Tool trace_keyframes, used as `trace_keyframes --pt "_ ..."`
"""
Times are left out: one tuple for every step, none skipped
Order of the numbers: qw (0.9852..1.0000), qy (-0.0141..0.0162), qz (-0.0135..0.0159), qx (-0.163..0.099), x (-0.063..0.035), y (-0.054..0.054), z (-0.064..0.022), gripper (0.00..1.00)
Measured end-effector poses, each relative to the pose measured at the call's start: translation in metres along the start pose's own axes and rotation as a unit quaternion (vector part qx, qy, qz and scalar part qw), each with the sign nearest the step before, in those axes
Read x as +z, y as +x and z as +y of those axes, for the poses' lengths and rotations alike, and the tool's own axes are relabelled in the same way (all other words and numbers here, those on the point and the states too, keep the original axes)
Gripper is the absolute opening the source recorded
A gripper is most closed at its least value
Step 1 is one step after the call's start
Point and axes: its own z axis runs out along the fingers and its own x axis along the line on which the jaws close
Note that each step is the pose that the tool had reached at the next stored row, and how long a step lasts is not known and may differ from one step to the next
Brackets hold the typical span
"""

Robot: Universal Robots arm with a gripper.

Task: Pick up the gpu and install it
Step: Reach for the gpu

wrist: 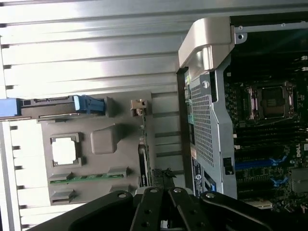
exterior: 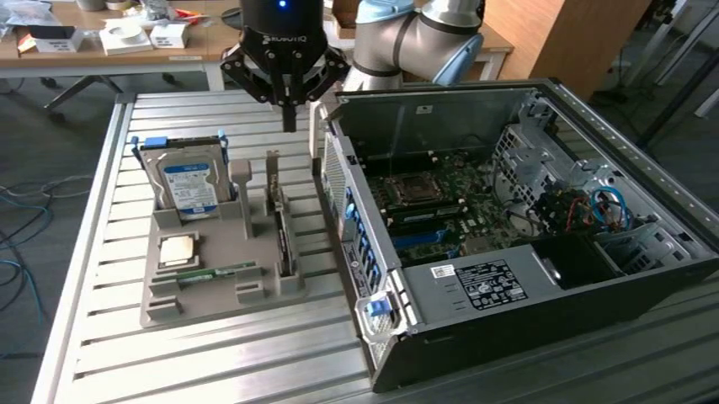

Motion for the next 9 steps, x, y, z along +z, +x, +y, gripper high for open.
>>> trace_keyframes --pt "1.0000 0.0000 -0.0001 0.001 0.0000 0.002 -0.0002 0.11" --pt "1.0000 0.0000 -0.0001 0.001 0.0000 0.004 -0.0005 0.11" --pt "1.0000 0.0000 -0.0001 0.002 0.0000 0.006 -0.0007 0.11" --pt "1.0000 0.0000 -0.0001 0.002 -0.0001 0.008 -0.0009 0.11" --pt "1.0000 0.0000 -0.0001 0.003 -0.0001 0.010 -0.0011 0.11" --pt "1.0000 0.0001 -0.0001 0.003 -0.0001 0.012 -0.0013 0.11" --pt "1.0000 0.0001 -0.0002 0.004 -0.0001 0.013 -0.0015 0.11" --pt "1.0000 0.0001 -0.0002 0.004 -0.0001 0.015 -0.0016 0.11" --pt "1.0000 0.0001 -0.0002 0.004 -0.0001 0.016 -0.0018 0.11"
